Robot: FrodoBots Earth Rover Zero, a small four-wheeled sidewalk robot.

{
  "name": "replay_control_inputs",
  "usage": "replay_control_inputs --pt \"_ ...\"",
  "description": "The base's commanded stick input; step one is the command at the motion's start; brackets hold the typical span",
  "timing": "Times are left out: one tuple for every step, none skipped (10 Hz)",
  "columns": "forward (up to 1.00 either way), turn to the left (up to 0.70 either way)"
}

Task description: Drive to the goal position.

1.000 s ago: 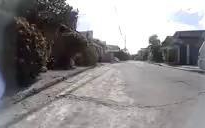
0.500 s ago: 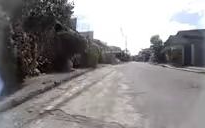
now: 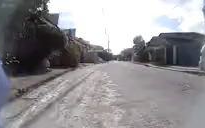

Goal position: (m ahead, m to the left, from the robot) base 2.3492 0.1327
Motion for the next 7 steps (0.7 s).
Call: replay_control_inputs --pt "1.00 0.00" --pt "1.00 0.00" --pt "1.00 0.00" --pt "1.00 0.00" --pt "1.00 0.00" --pt "1.00 0.00" --pt "1.00 0.00"
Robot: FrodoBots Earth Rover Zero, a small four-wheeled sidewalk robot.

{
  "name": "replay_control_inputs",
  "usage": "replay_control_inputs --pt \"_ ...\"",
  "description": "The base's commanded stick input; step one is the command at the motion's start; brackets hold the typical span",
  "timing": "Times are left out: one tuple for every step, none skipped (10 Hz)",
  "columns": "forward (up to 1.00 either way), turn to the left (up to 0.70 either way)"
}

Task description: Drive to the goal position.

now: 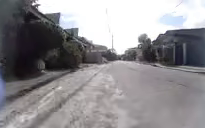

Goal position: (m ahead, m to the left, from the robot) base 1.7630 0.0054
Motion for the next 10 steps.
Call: replay_control_inputs --pt "1.00 0.00" --pt "1.00 0.00" --pt "1.00 0.00" --pt "1.00 0.00" --pt "1.00 0.00" --pt "1.00 0.00" --pt "1.00 0.00" --pt "1.00 0.00" --pt "1.00 0.00" --pt "1.00 0.00"
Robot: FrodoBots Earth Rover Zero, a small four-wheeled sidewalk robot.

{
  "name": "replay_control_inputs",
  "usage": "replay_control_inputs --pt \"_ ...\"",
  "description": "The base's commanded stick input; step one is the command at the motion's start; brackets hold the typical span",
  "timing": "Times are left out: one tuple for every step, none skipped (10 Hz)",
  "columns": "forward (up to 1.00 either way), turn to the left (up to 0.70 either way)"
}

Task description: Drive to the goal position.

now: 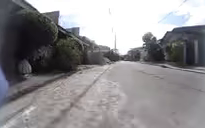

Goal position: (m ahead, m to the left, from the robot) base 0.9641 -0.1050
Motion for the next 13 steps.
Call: replay_control_inputs --pt "1.00 0.00" --pt "1.00 0.00" --pt "1.00 0.00" --pt "1.00 0.00" --pt "1.00 0.00" --pt "1.00 0.00" --pt "1.00 0.00" --pt "1.00 0.00" --pt "1.00 0.00" --pt "1.00 0.00" --pt "1.00 0.00" --pt "1.00 0.00" --pt "1.00 0.00"
